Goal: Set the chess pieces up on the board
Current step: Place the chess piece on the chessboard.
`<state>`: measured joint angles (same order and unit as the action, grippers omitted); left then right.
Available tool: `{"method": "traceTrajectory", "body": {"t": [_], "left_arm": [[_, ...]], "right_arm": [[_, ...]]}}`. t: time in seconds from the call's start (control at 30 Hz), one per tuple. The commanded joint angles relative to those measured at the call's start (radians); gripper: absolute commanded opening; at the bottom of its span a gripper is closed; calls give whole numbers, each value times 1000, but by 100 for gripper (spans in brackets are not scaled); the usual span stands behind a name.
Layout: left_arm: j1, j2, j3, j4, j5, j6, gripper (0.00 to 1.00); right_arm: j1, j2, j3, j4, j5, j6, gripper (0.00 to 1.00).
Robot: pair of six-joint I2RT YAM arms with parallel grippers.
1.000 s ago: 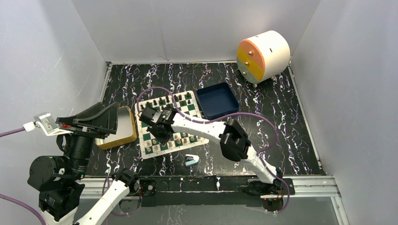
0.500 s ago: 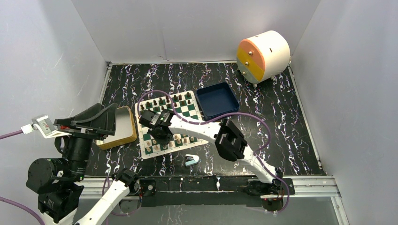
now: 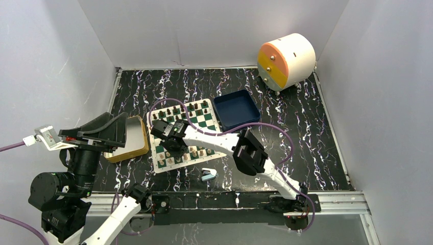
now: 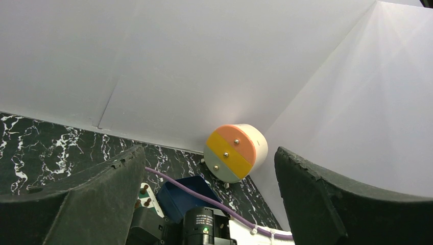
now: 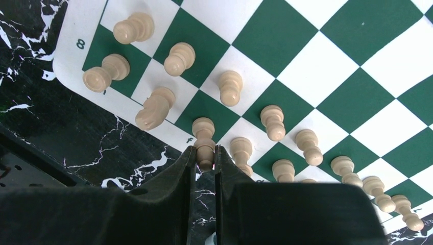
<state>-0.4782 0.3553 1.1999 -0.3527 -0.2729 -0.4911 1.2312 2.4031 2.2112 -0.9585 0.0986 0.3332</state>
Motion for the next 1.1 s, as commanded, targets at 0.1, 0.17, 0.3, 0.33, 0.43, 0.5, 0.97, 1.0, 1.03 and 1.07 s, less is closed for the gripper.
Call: {"method": "traceTrajectory", "body": {"t": [0.1,0.17,0.3,0.33,0.43,0.5,0.97,1.0,1.03,1.07], "left_arm": [[0,8,8,20,-6,9,94],[0,5,9,20,-8,11,95],[0,4,6,20,-8,10,94],[0,4,8,20,-8,10,95],[0,4,8,20,-6,9,95],[0,4,7,20,-6,9,95],[0,4,-4,20,3,22,95],[0,4,-6,19,4,23,95],[0,4,-6,19,4,25,95],[-1,4,-9,19,4,26,95]], "right_arm": [[5,25,53,20,9,-4,17],[5,25,53,18,8,-3,18],[5,25,54,19,3,-2,22],[5,25,54,19,2,-1,24],[4,25,56,24,-4,0,29],[4,22,58,26,-8,0,32],[5,-13,56,61,-8,9,45],[5,-20,57,66,-9,8,47],[5,-28,56,72,-7,8,48],[5,-38,55,77,-6,9,50]]}}
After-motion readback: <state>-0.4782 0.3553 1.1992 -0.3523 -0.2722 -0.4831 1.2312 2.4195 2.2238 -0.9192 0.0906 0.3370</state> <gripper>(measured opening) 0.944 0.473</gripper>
